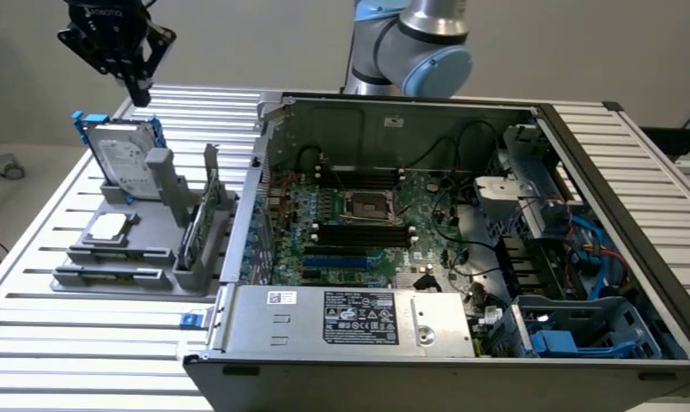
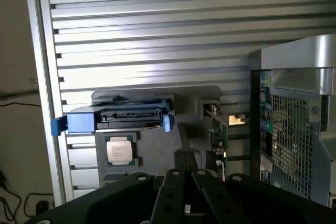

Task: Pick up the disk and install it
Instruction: 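Reach for the disk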

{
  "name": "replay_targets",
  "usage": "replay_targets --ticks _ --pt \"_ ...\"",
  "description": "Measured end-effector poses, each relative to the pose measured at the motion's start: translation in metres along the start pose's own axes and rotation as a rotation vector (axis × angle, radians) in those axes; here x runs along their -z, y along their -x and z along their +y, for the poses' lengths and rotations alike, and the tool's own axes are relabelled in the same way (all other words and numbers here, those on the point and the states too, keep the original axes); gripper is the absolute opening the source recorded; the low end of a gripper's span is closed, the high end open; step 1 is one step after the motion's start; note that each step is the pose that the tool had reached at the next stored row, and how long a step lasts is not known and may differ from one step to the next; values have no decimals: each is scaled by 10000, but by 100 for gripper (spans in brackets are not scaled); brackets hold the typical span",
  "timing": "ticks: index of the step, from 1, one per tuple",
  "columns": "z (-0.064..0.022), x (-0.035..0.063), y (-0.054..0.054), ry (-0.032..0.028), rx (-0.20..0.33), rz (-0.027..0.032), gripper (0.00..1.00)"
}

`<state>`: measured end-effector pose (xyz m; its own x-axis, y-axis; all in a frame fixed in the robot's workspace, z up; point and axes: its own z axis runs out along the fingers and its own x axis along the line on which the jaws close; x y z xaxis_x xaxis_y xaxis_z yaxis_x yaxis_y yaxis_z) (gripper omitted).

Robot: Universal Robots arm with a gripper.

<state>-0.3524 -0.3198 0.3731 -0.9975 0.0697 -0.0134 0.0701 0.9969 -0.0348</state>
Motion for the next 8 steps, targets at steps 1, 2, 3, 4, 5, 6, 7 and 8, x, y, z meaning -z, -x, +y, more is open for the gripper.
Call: replay_targets --ticks 1,2,3,4,5,6,7,8 --pt "13 -2 -46 -8 0 3 11" --pt "26 -4 -92 -17 1 6 11" --pt "39 -6 -141 -26 0 9 11" --pt "52 -8 -187 -34 1 12 11" --pt "65 -10 -234 -42 2 15 11" --pt "77 -12 -280 -51 2 21 11" --pt "90 -13 -326 -59 1 27 11" --pt "102 -15 -372 -67 2 33 11"
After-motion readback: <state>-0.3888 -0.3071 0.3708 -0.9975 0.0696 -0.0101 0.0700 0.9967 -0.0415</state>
